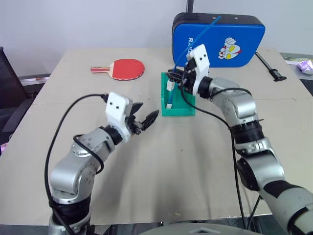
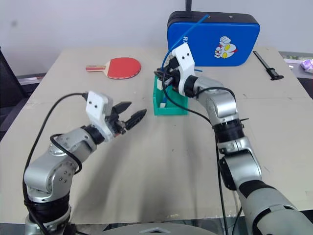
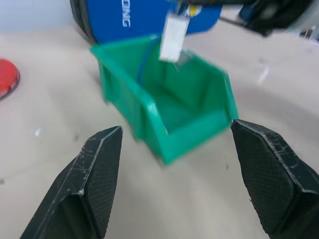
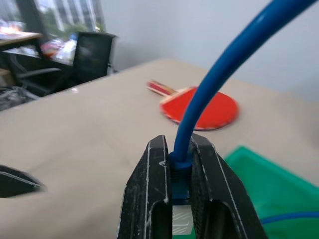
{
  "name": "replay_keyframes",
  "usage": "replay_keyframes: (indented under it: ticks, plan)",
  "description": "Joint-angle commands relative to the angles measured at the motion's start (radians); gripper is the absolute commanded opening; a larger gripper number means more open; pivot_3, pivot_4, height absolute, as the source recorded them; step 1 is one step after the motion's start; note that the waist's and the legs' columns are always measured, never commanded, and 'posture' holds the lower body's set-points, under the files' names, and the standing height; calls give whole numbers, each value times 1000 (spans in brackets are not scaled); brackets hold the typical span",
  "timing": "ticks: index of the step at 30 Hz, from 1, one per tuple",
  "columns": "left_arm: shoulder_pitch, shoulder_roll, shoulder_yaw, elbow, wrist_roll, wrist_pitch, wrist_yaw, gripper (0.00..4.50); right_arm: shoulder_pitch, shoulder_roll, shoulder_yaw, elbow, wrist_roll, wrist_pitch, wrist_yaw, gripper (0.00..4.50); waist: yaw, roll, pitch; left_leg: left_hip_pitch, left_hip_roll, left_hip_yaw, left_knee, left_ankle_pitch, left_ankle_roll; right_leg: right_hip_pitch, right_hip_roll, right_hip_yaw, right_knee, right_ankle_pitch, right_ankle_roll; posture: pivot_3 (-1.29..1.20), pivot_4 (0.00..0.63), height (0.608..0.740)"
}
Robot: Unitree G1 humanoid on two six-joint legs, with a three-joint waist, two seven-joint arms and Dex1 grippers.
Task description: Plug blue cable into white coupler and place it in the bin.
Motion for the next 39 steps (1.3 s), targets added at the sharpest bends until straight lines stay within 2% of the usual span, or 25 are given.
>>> replay_keyframes:
  ticks: [1,2,3,4,7,10,11,14,19,21,23,25,27,31,32,35,36,38,39]
  plan:
    - [-78,39,34,-45,-60,102,31,3537,-101,10,-59,229,10,-21,16,0,0,0,0,0,0,0,-1,0,0,0,0,0,0,0,0,0,150,728]
    - [-95,49,36,-48,-67,125,40,3537,-118,10,-69,274,13,-16,24,0,0,-1,1,-1,0,0,-2,0,-1,-1,0,0,0,0,0,0,150,728]
    - [-108,53,40,-52,-71,143,53,3609,-126,7,-69,301,7,-23,39,833,0,-1,1,-2,0,0,-3,0,-1,-1,0,0,0,0,0,0,150,728]
    - [-115,49,47,-53,-79,157,66,3609,-130,3,-66,314,0,-32,52,1147,0,-1,1,-3,1,0,-3,0,-1,-2,0,-1,0,0,0,0,150,728]
    - [-115,51,50,-55,-85,179,86,3609,-131,-8,-60,323,-24,-72,64,2810,-2,-1,2,-5,1,0,-4,0,-1,-3,0,0,-2,0,0,0,150,728]
    - [-108,51,47,-54,-90,181,92,3609,-117,-29,-61,279,-43,-99,51,4249,-2,-1,2,-9,1,-1,-3,1,-2,-7,0,-1,-2,0,0,0,150,728]
    - [-107,50,47,-56,-93,183,95,3609,-105,-39,-63,251,-47,-102,46,4467,-2,0,2,-9,1,-1,-3,1,-2,-7,0,-1,-2,0,0,0,150,728]
    - [-100,50,53,-59,-103,190,102,3609,-37,-89,-65,94,-38,-52,57,4467,3,-1,2,-10,1,-2,-3,1,-3,-7,0,-2,-1,0,0,0,150,728]
    - [-30,68,73,-97,-107,177,96,3609,201,-235,-133,-344,82,157,85,4467,10,-1,2,-12,1,-5,-2,2,-3,-7,-1,-1,-2,0,0,0,150,728]
    - [33,61,66,-123,-98,128,87,3609,320,-289,-155,-451,100,120,120,4467,4,-1,2,-12,1,-4,-2,1,-3,-7,-1,1,-2,0,0,0,150,728]
    - [143,77,23,-140,-30,55,88,3609,465,-339,-186,-522,111,28,189,4467,3,-1,2,-11,1,-3,-3,1,-3,-8,-1,2,-5,0,0,0,150,728]
    - [270,115,-29,-135,59,-28,82,3609,616,-401,-195,-540,85,-143,295,4467,3,-1,2,-9,1,-2,-4,1,-3,-6,0,4,-8,0,0,0,150,728]
    - [388,96,-18,-121,81,-132,48,3609,759,-454,-203,-510,46,-325,375,4467,5,0,2,-8,1,-2,-4,1,-2,-5,0,5,-8,0,0,0,150,728]
    - [585,88,-44,-39,171,-409,-62,3609,943,-475,-248,-430,69,-437,440,4467,5,-1,3,-5,1,0,-3,-1,2,-3,0,5,-7,0,0,0,150,728]
    - [614,89,-53,-19,191,-464,-84,3609,966,-480,-247,-413,66,-457,449,4467,5,0,4,1,1,2,-3,-2,3,2,-1,5,-7,-2,-4,0,150,728]
    - [710,76,-75,54,213,-636,-183,3609,1038,-492,-247,-361,94,-471,514,4467,5,0,5,3,2,3,-3,-2,4,2,0,6,-7,-1,-7,0,150,728]
    - [732,70,-75,65,194,-668,-218,3998,1050,-495,-248,-349,100,-476,530,4500,4,0,5,4,2,3,-2,-2,4,3,-1,7,-7,-1,-8,0,150,728]
    - [761,58,-69,96,196,-730,-244,4424,1062,-497,-257,-329,113,-479,545,4500,5,0,5,5,3,3,-2,-2,4,3,0,7,-7,0,-8,0,150,728]
    - [768,58,-73,114,224,-760,-243,4473,1066,-499,-259,-322,116,-485,551,4500,5,-1,5,5,3,3,-1,-2,4,2,0,8,-6,0,-8,0,150,728]
